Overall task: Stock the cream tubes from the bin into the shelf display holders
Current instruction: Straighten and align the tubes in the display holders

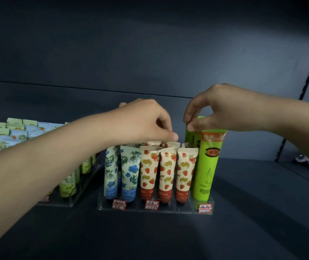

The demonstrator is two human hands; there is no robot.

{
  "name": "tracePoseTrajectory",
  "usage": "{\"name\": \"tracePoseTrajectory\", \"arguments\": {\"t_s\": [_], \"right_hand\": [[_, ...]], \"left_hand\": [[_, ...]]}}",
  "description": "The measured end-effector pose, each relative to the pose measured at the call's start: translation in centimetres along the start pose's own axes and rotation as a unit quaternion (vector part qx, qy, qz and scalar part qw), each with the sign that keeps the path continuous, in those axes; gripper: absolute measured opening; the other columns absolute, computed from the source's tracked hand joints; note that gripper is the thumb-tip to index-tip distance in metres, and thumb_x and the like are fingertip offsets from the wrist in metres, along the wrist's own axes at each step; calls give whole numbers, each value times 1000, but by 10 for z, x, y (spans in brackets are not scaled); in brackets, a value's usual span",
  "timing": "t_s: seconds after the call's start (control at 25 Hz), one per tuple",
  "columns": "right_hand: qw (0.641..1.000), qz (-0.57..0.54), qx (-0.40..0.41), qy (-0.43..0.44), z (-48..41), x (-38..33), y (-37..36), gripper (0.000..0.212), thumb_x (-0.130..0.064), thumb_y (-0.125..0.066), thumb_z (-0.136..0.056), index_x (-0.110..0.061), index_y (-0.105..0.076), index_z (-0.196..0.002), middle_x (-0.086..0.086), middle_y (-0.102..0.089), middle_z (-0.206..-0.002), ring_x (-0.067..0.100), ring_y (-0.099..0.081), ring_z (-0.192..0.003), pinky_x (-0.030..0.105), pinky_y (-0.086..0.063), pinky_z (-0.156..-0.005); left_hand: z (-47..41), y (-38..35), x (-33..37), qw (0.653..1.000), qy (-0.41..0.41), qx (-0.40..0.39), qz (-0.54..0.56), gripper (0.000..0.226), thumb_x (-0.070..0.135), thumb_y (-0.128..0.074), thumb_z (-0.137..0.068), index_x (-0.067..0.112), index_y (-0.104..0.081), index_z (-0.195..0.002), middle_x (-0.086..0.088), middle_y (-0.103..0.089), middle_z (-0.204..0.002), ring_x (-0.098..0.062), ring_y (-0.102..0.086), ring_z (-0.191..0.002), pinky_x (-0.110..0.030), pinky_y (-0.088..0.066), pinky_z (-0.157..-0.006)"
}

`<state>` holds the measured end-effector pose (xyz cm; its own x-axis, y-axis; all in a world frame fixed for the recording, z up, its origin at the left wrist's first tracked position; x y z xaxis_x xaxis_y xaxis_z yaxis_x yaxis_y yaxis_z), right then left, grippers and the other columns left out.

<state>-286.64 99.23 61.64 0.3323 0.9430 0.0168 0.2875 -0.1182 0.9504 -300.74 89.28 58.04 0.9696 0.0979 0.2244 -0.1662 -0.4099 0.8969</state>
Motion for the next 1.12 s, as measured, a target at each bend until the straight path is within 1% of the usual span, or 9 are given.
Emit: {"name": "tracePoseTrajectory", "arguments": {"t_s": [0.08,0.16,0.28,0.4,0.56,0.76,0.92,1.04,1.12], "right_hand": [[1000,-5,-23,9,-1,-1,0,13,-34,-71,-78,-25,-71,-87,-14,-72,-88,-6,-59,-77,-2,-36,-61],[999,-5,-49,21,1,-6,-4,9,-32,-73,-75,-27,-70,-81,-15,-71,-82,-9,-57,-72,1,-37,-59],[996,42,-67,43,3,-12,-13,9,-32,-76,-73,-32,-68,-78,-16,-69,-79,-4,-59,-70,3,-38,-61],[993,78,-77,51,4,-16,-20,9,-31,-75,-75,-31,-67,-78,-16,-66,-77,-1,-58,-75,3,-35,-62],[993,64,-82,50,6,-19,-21,8,-26,-72,-79,-31,-66,-77,-14,-67,-78,-3,-57,-73,3,-35,-63],[994,49,-81,47,9,-20,-14,7,-27,-69,-81,-31,-65,-80,-15,-65,-79,0,-58,-77,4,-36,-65],[993,48,-96,46,10,-19,-20,7,-26,-69,-81,-31,-65,-79,-15,-67,-79,-5,-55,-65,3,-37,-60],[993,50,-96,42,9,-17,-22,5,-26,-68,-82,-30,-66,-84,-16,-69,-81,-6,-55,-63,4,-38,-57],[993,52,-98,39,9,-16,-23,7,-27,-68,-82,-29,-66,-88,-16,-70,-83,-9,-54,-59,4,-38,-57]], "left_hand": [[0,-3,1,1000,-1,-23,-10,26,55,-63,-71,31,-71,-76,19,-63,-80,2,-51,-78,-37,-41,-86],[2,-7,2,999,5,-26,-22,23,54,-65,-71,32,-71,-75,20,-61,-79,3,-49,-75,-35,-38,-84],[4,-12,3,999,11,-22,-35,17,49,-68,-74,32,-70,-72,22,-58,-77,2,-51,-84,-38,-37,-93],[4,-15,3,999,13,-24,-40,13,43,-68,-77,30,-71,-73,20,-59,-78,-2,-52,-92,-38,-35,-95],[5,-15,3,999,8,-24,-23,10,40,-70,-77,30,-71,-73,20,-60,-83,-5,-52,-96,-42,-38,-97],[6,-11,2,1000,2,-29,-10,10,41,-70,-76,33,-70,-71,22,-60,-84,-4,-52,-98,-45,-39,-98],[6,-12,3,999,7,-29,-28,10,41,-69,-77,35,-69,-69,21,-60,-86,-5,-50,-100,-44,-39,-97],[6,-13,4,999,7,-33,-33,12,40,-68,-79,38,-66,-68,23,-57,-83,-3,-49,-97,-43,-39,-97],[5,-13,3,999,3,-41,-29,7,39,-68,-79,36,-68,-72,23,-58,-84,-4,-50,-96,-44,-39,-97]]}}
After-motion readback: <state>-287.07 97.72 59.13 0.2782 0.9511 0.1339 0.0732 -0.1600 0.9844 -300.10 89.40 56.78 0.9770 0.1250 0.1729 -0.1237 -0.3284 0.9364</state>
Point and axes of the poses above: each hand's wrist, its own z-axis away from the middle knuckle, its own y-axis out of the back of the hand, x = y × z, the point moved 1 cm from there along -z, towards the middle knuckle
